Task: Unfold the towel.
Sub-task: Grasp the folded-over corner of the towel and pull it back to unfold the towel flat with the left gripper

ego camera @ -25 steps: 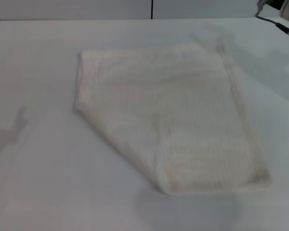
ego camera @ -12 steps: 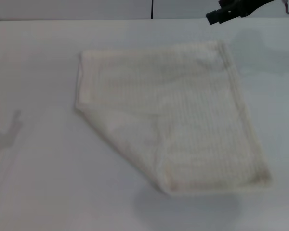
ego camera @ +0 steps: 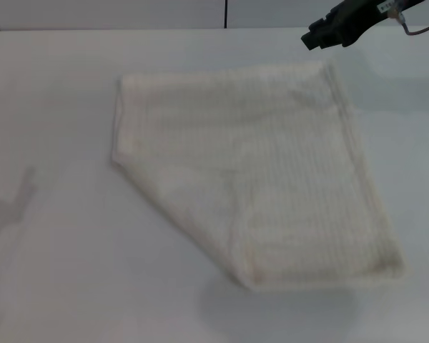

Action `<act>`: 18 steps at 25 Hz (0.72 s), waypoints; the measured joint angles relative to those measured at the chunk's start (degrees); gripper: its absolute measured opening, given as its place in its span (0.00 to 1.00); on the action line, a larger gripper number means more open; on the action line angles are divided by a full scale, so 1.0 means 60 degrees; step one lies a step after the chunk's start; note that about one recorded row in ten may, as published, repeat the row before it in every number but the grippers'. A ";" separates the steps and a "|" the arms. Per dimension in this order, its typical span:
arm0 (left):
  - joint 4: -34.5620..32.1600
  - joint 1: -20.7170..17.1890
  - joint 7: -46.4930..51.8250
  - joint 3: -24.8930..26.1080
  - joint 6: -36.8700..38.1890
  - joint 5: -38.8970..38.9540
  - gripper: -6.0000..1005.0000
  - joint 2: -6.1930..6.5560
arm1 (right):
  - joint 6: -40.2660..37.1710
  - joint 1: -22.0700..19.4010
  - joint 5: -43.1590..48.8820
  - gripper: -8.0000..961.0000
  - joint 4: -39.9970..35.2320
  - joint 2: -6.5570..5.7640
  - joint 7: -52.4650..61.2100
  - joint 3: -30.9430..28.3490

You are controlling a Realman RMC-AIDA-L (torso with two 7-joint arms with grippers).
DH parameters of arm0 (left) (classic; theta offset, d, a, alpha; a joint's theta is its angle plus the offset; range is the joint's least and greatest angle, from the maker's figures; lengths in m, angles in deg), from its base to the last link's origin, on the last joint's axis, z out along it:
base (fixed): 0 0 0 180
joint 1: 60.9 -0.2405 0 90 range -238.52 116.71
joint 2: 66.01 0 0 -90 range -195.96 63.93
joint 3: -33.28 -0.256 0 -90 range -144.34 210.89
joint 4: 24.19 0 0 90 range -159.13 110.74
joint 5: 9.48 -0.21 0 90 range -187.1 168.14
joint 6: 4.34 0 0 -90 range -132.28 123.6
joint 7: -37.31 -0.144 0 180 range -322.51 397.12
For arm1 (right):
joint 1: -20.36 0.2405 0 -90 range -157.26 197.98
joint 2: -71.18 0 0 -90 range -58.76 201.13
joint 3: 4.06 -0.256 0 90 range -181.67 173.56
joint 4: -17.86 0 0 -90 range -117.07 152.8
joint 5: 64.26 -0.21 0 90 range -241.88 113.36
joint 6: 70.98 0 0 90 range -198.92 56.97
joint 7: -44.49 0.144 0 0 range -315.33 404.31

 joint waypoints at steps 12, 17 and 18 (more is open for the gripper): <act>-0.0006 -0.0032 0.0189 -0.0210 0.0030 -0.0001 0.79 0.0006 | 0.0058 0.0221 0.1194 0.01 0.0400 0.0232 0.0270 0.0445; -0.0047 0.0031 0.0398 -0.0592 0.0020 -0.0001 0.78 0.0013 | -0.0035 0.0319 0.1855 0.01 0.0275 0.0384 0.0453 0.0488; -0.0049 0.0039 0.0398 -0.0643 0.0008 -0.0001 0.78 0.0014 | -0.0095 0.0359 0.1907 0.01 0.0294 0.0370 0.0464 0.0493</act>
